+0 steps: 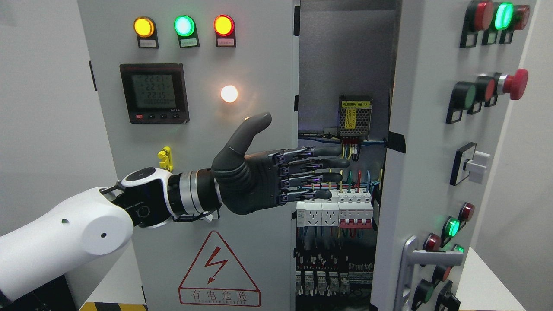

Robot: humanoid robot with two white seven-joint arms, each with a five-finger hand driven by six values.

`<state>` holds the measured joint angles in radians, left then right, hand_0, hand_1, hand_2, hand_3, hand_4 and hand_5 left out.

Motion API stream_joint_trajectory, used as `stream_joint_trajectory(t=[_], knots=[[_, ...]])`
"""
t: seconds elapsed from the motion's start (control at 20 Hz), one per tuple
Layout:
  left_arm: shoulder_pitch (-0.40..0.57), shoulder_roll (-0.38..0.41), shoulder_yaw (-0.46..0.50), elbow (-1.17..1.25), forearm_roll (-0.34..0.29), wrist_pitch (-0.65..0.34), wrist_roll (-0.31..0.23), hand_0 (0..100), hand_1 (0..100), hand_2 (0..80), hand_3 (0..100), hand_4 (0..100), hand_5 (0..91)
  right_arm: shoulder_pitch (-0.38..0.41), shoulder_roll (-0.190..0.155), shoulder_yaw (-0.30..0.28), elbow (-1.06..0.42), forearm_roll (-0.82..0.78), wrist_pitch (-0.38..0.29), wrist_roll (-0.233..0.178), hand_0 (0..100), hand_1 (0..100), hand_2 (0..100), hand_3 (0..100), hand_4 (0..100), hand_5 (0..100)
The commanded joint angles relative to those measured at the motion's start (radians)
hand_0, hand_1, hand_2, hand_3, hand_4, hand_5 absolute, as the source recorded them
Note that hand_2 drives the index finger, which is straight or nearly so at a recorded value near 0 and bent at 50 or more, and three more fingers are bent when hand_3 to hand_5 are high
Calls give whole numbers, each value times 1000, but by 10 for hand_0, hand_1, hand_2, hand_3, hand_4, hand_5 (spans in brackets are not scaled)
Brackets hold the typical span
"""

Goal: Open door with both hands
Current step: 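Hook the left hand fingers behind the edge of the partly open door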

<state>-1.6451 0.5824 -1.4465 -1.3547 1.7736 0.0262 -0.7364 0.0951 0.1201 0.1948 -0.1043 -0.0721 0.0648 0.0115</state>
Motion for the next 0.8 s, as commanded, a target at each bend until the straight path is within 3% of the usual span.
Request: stream_joint_trajectory(t=[0.0,0.75], knots=[[-7,-111,58,3,0,21,0,0,0,0,0,0,0,0,0,0,0,0,0,1,383,0,0,0,0,0],[-16,-240,74,8,-28,54,2,0,0,0,0,0,0,0,0,0,0,0,0,1,383,0,0,0,0,0]])
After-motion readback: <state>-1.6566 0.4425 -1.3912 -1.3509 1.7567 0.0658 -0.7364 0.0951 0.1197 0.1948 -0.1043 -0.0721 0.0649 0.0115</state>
